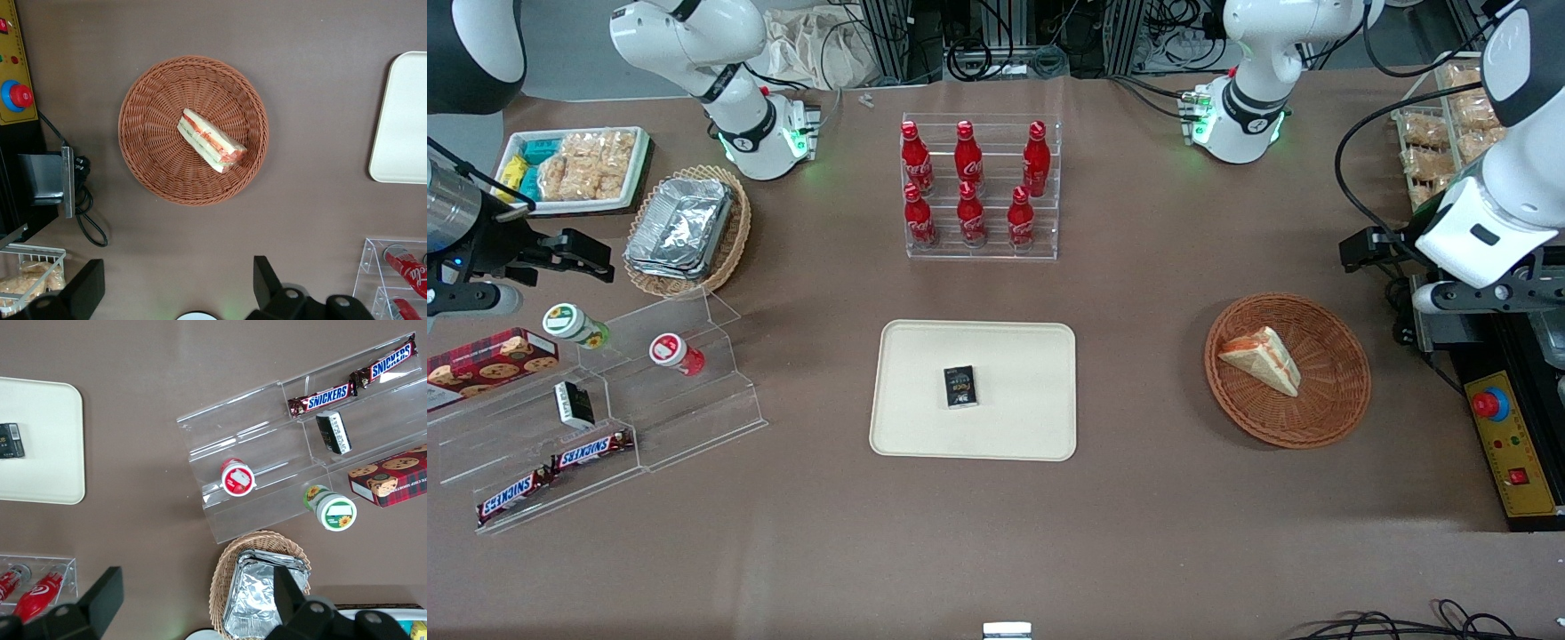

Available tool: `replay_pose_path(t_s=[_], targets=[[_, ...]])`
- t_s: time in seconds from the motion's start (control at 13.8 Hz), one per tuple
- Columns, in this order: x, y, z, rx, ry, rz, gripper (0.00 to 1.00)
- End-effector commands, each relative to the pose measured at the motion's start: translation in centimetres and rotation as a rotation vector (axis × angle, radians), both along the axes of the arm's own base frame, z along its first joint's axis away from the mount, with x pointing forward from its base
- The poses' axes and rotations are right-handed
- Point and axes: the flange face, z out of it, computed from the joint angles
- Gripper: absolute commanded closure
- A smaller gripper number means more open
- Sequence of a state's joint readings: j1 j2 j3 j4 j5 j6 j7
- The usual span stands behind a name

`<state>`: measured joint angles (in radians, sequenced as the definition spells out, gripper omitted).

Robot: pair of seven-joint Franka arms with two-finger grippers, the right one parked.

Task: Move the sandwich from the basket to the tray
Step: 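Move the left gripper over the wicker basket toward the wrapped sandwich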

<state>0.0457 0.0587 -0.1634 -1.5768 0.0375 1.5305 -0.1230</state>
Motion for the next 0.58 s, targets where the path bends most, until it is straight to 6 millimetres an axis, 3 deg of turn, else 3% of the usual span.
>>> replay_pose_path(t_s=[0.0, 0.14, 0.29, 0.51], targets=[[0.5, -0.2, -0.1, 0.018, -0.001, 0.056, 0.00], [0.5, -0.2, -0.2, 0.015, 0.004, 0.057, 0.00], [1.0, -0.1, -2.5, 0.029, 0.041, 0.127, 0.00], [0.8, -0.4, -6.9, 0.068, 0.020, 0.518, 0.00]])
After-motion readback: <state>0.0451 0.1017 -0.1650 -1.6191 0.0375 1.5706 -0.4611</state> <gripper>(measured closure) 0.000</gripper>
